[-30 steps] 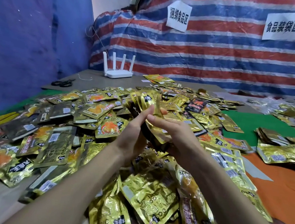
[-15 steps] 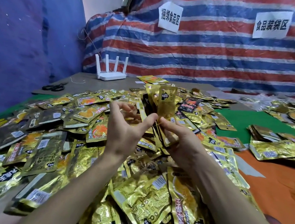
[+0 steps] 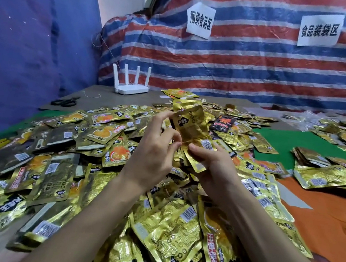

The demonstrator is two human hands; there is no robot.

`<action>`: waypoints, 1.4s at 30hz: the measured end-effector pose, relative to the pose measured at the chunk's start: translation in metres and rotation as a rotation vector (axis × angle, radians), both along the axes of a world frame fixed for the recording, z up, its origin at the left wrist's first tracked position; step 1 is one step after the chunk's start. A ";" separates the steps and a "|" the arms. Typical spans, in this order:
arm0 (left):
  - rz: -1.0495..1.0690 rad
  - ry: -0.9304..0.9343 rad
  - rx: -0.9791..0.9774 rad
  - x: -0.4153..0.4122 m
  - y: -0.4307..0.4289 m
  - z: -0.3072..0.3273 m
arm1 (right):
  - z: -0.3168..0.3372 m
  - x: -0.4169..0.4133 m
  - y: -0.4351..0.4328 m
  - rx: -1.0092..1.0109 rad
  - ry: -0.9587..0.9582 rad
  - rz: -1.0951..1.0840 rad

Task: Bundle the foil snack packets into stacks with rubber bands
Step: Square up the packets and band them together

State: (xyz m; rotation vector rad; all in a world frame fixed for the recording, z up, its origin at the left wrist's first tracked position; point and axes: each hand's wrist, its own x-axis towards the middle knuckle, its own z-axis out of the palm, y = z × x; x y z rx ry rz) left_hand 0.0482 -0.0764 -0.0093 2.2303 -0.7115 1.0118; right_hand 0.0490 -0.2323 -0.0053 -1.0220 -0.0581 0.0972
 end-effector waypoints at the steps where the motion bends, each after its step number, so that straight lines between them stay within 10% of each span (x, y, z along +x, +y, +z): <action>1: -0.003 0.009 -0.024 0.000 0.000 0.000 | 0.000 0.001 0.000 -0.002 0.009 0.009; 19: -0.251 0.346 -0.552 -0.006 0.014 0.019 | -0.008 0.005 -0.011 -0.223 -0.059 0.254; 29: -0.285 0.677 -0.717 0.024 0.025 0.000 | -0.010 0.007 0.001 -0.278 -0.169 -0.192; 42: -0.330 0.437 -0.174 0.010 0.002 -0.019 | 0.000 0.013 -0.003 -0.034 0.149 -0.304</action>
